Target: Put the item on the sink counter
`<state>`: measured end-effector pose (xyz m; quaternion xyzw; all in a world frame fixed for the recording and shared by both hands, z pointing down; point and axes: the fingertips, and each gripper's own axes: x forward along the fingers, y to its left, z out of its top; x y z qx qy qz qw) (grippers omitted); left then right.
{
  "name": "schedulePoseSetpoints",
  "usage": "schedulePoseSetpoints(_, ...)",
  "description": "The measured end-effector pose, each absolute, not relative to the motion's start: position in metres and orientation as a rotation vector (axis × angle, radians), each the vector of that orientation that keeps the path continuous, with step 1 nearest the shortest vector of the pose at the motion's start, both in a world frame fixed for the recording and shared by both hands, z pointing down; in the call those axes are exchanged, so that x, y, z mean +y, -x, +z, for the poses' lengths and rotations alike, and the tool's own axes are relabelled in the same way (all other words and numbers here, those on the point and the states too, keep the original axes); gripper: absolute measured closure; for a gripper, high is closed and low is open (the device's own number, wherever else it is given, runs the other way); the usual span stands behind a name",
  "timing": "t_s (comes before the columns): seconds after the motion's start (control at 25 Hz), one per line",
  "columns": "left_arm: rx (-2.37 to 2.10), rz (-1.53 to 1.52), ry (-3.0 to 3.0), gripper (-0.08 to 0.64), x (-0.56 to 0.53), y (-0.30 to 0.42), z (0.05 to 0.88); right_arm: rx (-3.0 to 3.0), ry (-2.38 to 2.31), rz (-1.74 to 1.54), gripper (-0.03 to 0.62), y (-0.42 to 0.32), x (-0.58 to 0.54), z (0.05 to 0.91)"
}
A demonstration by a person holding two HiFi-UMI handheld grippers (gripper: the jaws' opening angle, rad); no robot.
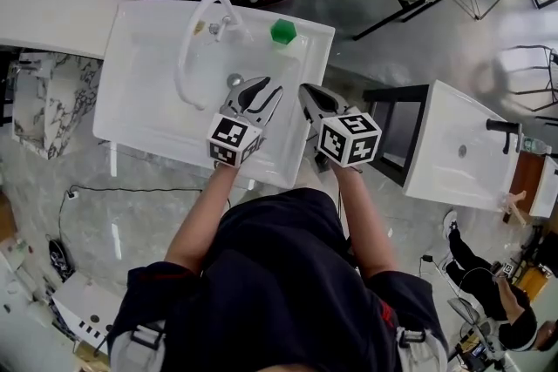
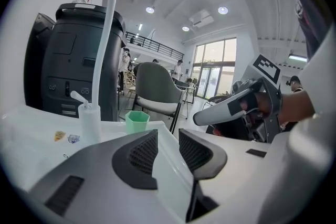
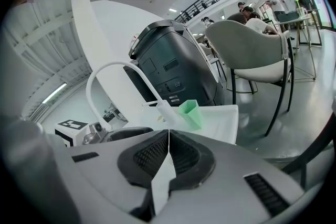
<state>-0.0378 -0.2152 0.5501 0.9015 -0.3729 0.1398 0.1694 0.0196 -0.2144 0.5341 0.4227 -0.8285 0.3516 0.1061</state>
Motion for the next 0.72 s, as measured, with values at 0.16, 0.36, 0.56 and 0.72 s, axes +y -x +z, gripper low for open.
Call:
schedulePoseSetpoints(0.16, -1.057, 0.372, -2.575, 0.451, -0.204, 0.039, 0.538, -2.457, -1.258, 1.008, 0.557, -0.015, -0.206, 0.525)
schedulePoseSetpoints(0.36, -1.078, 0.355, -2.595, 0.494, -0.189, 0.044, 0.521, -2.478, -1.266, 0.964, 0.557, -0.007, -0.193, 0.51)
schedulePoseSetpoints(0.56, -1.079, 0.339, -2.613, 0.517, -0.175, 0.047, 0.505, -2.493, -1.281, 0.927, 0.557, -0.004, -0.181, 0.496)
schedulePoseSetpoints(0.72, -1.058, 0.339, -2.623, 0.523, -0.162, 0.048, 0.493, -2.501, -1.297, 0.881, 0.557, -0.001, -0.169, 0.486)
